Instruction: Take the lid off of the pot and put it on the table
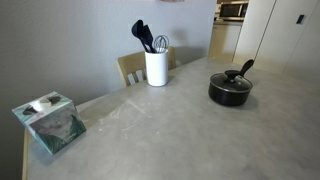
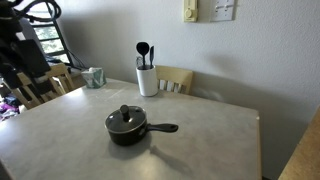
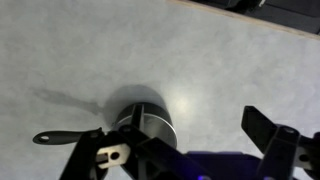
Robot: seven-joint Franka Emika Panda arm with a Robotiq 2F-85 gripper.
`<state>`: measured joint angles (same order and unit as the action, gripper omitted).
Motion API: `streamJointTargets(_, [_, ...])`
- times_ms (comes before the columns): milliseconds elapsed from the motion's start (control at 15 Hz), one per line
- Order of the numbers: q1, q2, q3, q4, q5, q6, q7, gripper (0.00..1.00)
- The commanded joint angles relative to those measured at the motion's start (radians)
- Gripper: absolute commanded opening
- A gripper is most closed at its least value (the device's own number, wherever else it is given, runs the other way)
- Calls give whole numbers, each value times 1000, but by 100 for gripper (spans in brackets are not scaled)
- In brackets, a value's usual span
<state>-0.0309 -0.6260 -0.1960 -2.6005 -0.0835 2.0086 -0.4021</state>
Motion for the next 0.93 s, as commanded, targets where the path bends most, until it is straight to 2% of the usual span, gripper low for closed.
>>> streamJointTargets(0, [19,213,-65,161,-66,-1,-202,100])
streamJointTargets(133, [36,323,-94,246,-47,6,-334,100])
streamJointTargets(333, [44,477,-110,370,42,-6,-548,100])
streamJointTargets(400, [0,353,-64,267,8,5,-439,100])
streamJointTargets(600, [-5,468,-55,349,36,4,-518,100])
streamJointTargets(867, [-14,490,-58,348,32,24,-531,100])
